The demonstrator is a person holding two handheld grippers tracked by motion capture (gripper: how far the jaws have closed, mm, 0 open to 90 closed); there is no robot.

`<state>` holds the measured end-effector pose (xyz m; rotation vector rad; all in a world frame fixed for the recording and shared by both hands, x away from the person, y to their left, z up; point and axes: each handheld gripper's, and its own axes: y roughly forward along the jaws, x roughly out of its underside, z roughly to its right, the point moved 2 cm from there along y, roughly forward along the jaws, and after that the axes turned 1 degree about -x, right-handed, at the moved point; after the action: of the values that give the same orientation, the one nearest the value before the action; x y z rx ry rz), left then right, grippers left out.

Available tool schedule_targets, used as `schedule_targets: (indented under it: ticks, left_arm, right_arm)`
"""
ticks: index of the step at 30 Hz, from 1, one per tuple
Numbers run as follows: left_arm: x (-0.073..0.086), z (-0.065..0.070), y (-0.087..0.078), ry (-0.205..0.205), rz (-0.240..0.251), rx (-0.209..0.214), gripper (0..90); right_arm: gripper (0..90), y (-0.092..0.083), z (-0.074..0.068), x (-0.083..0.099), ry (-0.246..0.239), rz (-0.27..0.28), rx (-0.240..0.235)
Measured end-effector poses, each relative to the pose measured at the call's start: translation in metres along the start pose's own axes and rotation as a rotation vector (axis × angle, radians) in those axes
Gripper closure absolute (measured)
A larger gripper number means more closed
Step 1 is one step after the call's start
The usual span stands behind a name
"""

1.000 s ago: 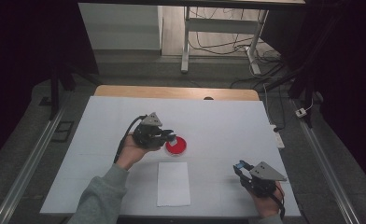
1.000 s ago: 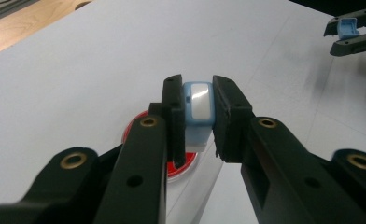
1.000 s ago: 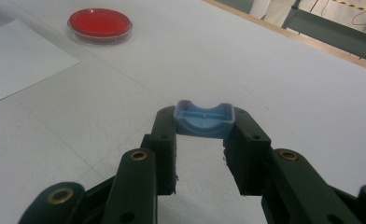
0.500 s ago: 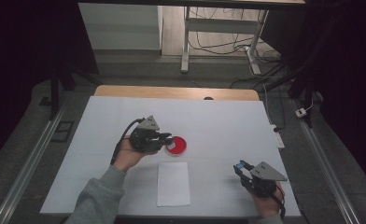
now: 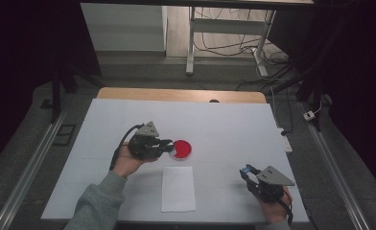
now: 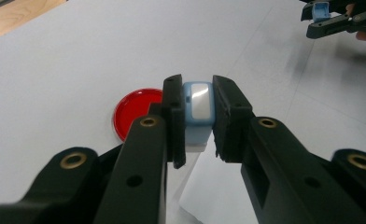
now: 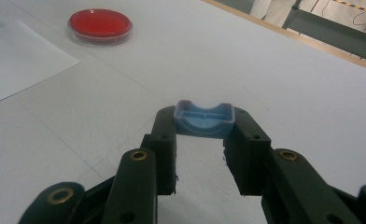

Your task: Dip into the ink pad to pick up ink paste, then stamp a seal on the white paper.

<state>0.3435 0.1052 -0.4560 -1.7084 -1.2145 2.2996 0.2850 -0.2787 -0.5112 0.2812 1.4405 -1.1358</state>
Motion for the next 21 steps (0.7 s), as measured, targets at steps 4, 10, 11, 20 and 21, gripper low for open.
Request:
schedule_targets:
  ticks: [4, 10, 11, 20, 21]
  left_arm:
    - [0.000, 0.003, -0.001, 0.008, 0.001, 0.008, 75.9]
    - [0.001, 0.008, -0.001, 0.022, -0.003, 0.024, 75.9]
    - [0.001, 0.010, -0.001, 0.023, -0.004, 0.026, 75.9]
    - [0.004, 0.019, -0.002, 0.039, -0.013, 0.043, 75.9]
    - [0.004, 0.020, -0.002, 0.039, -0.015, 0.042, 75.9]
  right_arm:
    - [65.2, 0.000, 0.000, 0.000, 0.000, 0.002, -0.001]
    - [65.2, 0.000, 0.001, 0.001, 0.003, -0.001, 0.001]
    - [65.2, 0.000, 0.001, 0.001, 0.003, -0.001, 0.000]
    - [65.2, 0.000, 0.001, 0.000, 0.003, 0.000, 0.004]
    - [65.2, 0.000, 0.001, 0.000, 0.003, 0.000, 0.004]
